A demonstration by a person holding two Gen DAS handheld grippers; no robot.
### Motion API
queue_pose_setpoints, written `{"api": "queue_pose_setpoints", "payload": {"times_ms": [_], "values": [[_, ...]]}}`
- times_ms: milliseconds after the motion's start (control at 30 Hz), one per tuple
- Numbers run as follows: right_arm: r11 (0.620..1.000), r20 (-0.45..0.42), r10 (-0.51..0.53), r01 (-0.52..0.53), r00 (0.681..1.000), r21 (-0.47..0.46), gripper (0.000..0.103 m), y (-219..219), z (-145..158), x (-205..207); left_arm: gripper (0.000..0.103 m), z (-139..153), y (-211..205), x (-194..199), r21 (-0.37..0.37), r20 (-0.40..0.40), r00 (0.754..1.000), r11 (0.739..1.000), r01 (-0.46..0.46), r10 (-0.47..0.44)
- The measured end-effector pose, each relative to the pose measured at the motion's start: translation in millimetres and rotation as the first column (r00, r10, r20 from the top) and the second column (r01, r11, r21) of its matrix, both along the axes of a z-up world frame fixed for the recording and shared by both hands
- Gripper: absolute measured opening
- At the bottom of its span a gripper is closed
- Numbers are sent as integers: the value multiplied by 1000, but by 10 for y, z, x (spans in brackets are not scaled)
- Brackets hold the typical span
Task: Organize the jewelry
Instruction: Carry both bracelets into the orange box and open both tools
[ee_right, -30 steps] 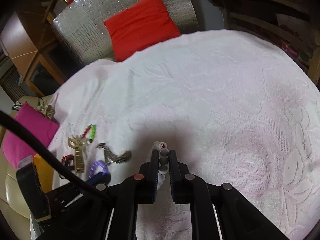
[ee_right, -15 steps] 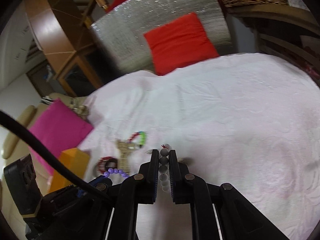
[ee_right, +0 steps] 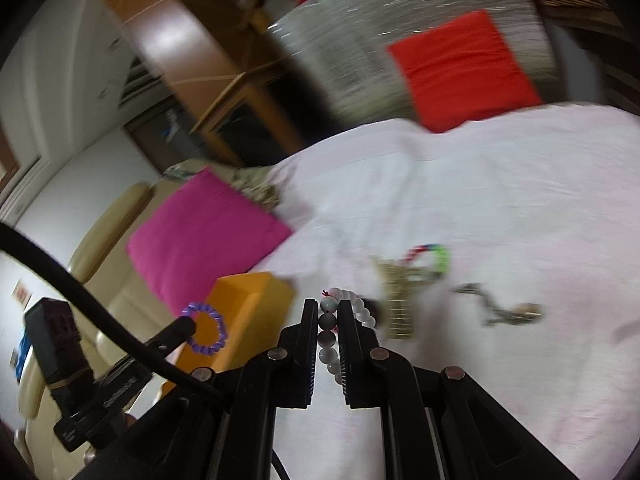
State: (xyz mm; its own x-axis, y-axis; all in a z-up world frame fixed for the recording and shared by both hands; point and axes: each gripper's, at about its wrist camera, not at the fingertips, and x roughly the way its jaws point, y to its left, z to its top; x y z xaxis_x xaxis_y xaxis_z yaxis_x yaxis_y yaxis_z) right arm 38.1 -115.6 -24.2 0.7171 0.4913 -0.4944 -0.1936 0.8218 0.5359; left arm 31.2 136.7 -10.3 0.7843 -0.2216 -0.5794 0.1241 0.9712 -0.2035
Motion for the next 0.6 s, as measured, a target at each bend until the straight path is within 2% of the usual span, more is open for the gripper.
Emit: {"api": "queue_pose_setpoints", "payload": {"times_ms": [133, 267, 367, 500, 567, 600], "values": [[994, 11, 107, -107, 994, 1, 11, 610, 42, 193, 9, -132, 450, 17, -6, -48, 992, 993, -116, 116], [978, 16, 210, -210, 977, -1, 11, 1283, 48, 374, 9, -275, 754, 5, 28, -100, 974, 979, -202, 203], [963, -2, 269, -269, 963, -11, 11, 1722, -57, 481, 9, -430, 942, 30, 72, -156, 955, 967, -244, 253], [954, -58, 297, -299, 953, -22, 12, 2074, -282, 604, 10, -603, 1084, 71, 146, -208, 923, 943, -298, 324], [952, -100, 302, -306, 948, -22, 14, 2152, -417, 677, 13, -627, 1101, 86, 182, -214, 910, 930, -320, 355], [954, -119, 293, -299, 949, -35, 23, 2131, -467, 695, 21, -628, 1106, 91, 185, -209, 907, 925, -331, 366]]}}
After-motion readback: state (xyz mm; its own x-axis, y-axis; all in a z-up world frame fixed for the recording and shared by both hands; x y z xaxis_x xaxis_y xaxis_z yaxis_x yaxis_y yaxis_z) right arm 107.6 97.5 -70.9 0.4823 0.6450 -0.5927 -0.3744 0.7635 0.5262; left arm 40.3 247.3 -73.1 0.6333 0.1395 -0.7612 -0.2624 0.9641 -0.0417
